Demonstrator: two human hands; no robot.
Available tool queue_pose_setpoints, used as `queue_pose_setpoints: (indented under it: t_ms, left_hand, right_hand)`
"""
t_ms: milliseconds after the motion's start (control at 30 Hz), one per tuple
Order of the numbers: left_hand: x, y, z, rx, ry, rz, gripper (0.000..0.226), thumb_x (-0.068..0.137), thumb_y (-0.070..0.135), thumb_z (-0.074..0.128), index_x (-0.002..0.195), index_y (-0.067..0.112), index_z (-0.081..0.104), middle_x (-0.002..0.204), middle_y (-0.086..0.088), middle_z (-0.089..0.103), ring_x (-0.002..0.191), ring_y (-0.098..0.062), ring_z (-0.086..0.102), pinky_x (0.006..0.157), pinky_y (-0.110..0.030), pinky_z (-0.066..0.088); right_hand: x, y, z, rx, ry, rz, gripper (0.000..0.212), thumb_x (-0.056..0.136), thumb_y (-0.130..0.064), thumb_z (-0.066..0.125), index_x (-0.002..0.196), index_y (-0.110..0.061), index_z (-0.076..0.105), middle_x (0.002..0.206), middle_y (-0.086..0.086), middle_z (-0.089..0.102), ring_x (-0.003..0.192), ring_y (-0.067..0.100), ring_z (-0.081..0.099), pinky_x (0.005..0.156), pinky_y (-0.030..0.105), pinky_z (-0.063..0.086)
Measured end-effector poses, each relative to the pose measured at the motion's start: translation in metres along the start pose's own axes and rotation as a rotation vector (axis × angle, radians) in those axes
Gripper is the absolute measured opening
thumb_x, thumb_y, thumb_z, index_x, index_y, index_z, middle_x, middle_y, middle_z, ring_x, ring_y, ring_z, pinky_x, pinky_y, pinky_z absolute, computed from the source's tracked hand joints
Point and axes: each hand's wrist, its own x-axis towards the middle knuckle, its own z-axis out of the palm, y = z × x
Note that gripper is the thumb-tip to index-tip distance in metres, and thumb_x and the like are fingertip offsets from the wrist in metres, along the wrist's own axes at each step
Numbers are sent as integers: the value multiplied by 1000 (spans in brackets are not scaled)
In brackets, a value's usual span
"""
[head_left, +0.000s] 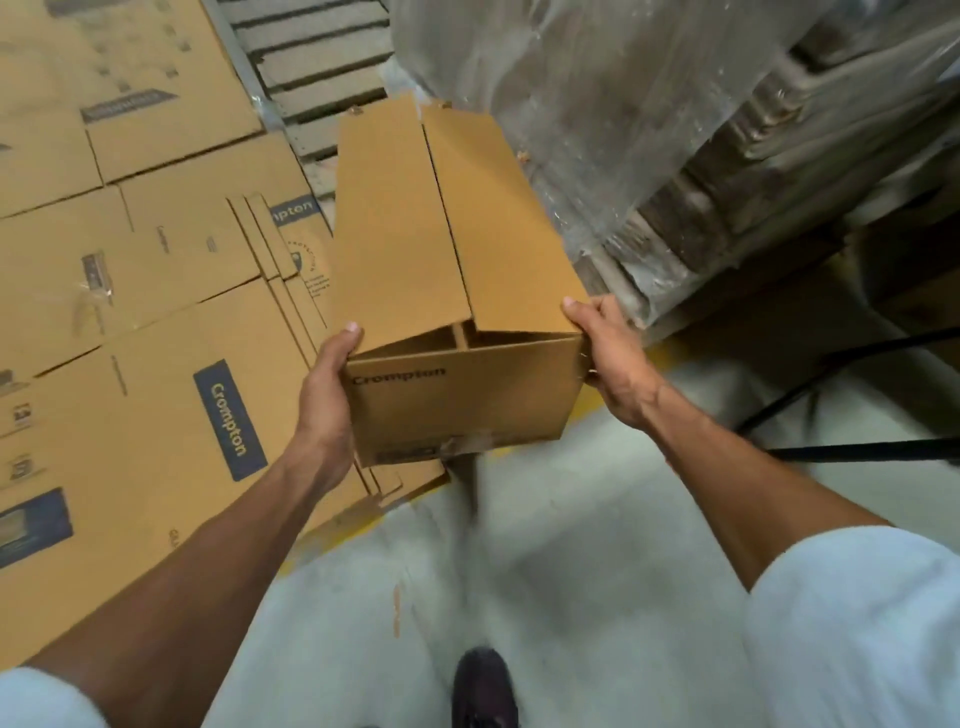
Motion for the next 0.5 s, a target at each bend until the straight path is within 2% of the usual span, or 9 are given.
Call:
queue_pose_setpoints:
  t_ms: [67,167,300,400,500]
  left_hand:
    - [-18,49,-10,56,-7,10,34,101,51,46,89,24,62,66,8,70,72,-10,67,82,-36,46]
    - [-57,107,-30,82,3,23,35,100,52,45,96,24,65,77,4,74,76,-11,67,81,-37,46]
    - [-133,197,-42,110,-1,49,40,100,54,44,88,20,63,85,-5,70,86,-21,60,87,-42,42]
    - [-208,284,-46,122,-29,110,42,100,54,43,81,19,56,76,-5,66,77,-21,60,78,-39,41]
    - [-273,366,-42,119,-79,202,44,99,55,45,87,17,64,80,-5,73,73,-21,67,72,-35,45]
  right_hand:
    - [-26,-27,10,17,32,-27,24,100,-50,53,89,-29,46,84,-4,50,74,11,46,70,33,38]
    - [-74,-77,19,30,51,-54,26,101,-47,50,85,-28,45,78,-4,44,71,12,41,66,33,33]
    - [-152,-169,20,58,91,-117,27,102,-45,51,88,-23,44,82,-3,44,75,13,43,68,34,33]
    - [-225,-255,12,63,118,-169,26,102,-46,49,92,-22,47,86,1,48,82,17,47,74,36,37]
    - [-299,-344,-7,69,159,-273,26,104,-46,45,98,-21,48,95,4,53,85,17,50,75,36,38]
